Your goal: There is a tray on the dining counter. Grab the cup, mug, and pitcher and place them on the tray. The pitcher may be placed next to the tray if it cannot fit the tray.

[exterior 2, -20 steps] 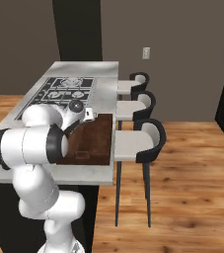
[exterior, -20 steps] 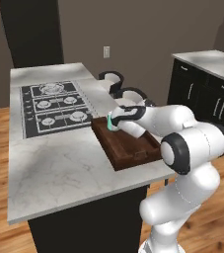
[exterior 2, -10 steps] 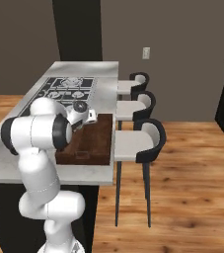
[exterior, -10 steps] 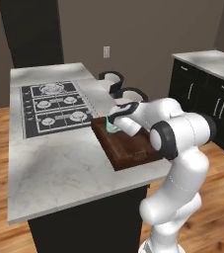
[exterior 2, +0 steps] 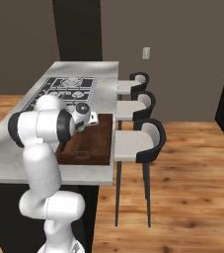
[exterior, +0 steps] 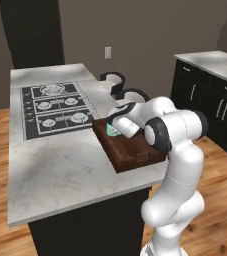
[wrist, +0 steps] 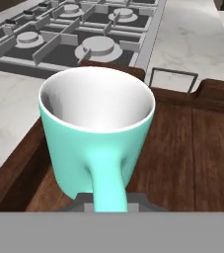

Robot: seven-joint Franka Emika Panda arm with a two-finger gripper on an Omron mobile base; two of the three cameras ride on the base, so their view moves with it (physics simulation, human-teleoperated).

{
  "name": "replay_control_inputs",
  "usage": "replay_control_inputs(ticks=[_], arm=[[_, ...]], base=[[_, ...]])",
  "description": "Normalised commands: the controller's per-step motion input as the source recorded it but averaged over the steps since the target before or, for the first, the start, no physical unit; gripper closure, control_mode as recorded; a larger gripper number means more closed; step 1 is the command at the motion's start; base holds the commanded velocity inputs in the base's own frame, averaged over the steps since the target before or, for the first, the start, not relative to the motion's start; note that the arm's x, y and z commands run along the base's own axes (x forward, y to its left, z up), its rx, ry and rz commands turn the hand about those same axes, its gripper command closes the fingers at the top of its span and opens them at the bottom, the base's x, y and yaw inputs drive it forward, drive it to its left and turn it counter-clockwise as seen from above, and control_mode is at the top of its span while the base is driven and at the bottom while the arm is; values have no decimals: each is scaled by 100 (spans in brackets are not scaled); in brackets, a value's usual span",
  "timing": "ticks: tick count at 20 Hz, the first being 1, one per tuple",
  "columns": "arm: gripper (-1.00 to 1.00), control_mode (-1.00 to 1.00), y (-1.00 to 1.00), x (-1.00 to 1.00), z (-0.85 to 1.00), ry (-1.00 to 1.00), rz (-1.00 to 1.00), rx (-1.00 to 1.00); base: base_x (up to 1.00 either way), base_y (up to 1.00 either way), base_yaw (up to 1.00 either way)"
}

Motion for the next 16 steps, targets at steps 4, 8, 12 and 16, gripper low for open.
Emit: replay_control_inputs(ticks=[4,8,12,16], arm=[[100,-100,6,26,-29,0,0,-1],[100,-100,6,23,-32,1,0,-1],[100,-100,5,20,-34,1,0,-2],[-100,-100,4,2,-37,0,0,-3]], base=[[0,0,0],[0,0,0],[0,0,0],[0,0,0]])
